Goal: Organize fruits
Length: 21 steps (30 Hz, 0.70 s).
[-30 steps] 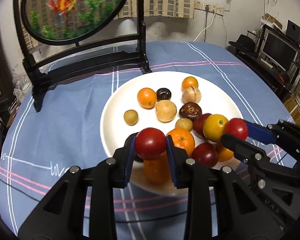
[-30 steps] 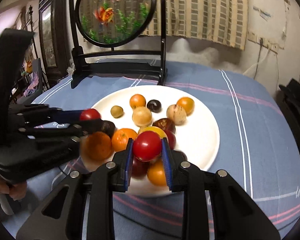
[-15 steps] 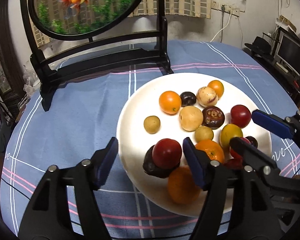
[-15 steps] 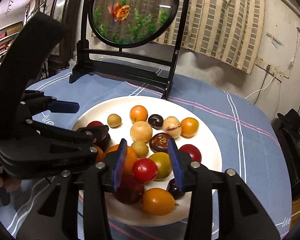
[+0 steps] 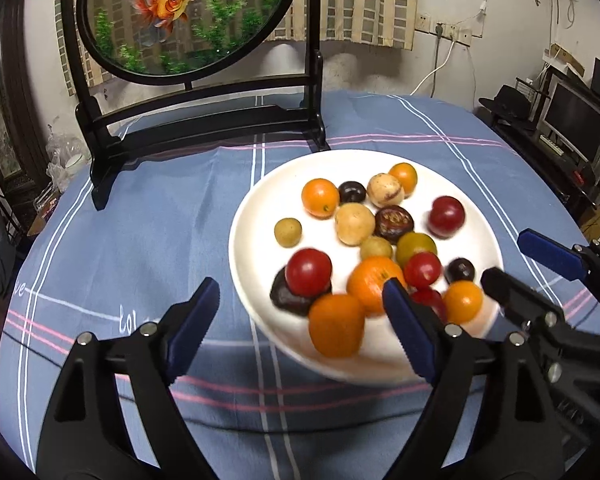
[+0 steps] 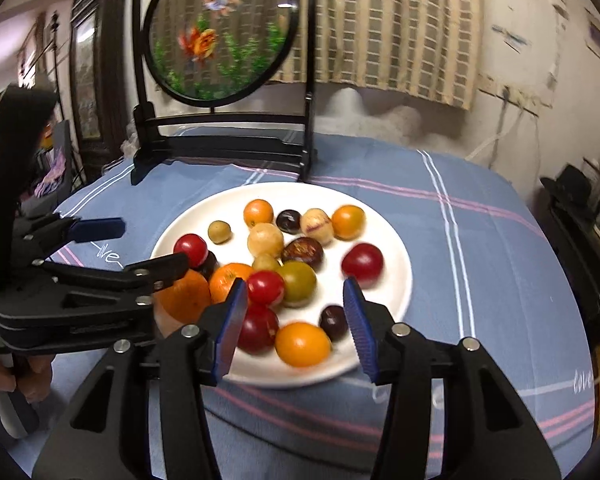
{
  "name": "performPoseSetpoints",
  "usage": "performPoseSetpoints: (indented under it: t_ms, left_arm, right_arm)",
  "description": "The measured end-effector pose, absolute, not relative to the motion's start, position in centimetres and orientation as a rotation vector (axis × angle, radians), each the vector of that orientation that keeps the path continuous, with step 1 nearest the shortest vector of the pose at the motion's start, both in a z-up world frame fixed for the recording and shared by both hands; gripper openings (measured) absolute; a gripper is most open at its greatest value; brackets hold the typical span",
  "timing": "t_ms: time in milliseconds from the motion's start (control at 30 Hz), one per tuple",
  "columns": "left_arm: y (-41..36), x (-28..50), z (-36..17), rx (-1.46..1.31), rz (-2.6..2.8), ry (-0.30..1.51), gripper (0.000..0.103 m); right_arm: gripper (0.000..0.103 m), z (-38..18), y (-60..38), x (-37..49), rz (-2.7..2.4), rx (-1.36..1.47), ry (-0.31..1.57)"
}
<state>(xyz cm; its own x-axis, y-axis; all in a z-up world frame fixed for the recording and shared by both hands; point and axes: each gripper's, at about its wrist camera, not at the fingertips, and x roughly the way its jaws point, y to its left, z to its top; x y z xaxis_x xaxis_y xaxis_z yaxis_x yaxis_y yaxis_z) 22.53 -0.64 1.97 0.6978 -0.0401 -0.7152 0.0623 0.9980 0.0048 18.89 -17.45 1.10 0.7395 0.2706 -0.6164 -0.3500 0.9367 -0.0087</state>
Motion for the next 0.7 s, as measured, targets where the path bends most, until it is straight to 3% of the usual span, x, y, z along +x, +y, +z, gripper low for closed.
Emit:
performPoseSetpoints:
  t_ms: [700]
  left_arm:
    - [-1.3,11.2,1.8,-0.005,-0.081,0.781,0.098]
  right_arm:
    - [0.053,-0.8,-20.9,9.0,0.218,-0.051,0.734]
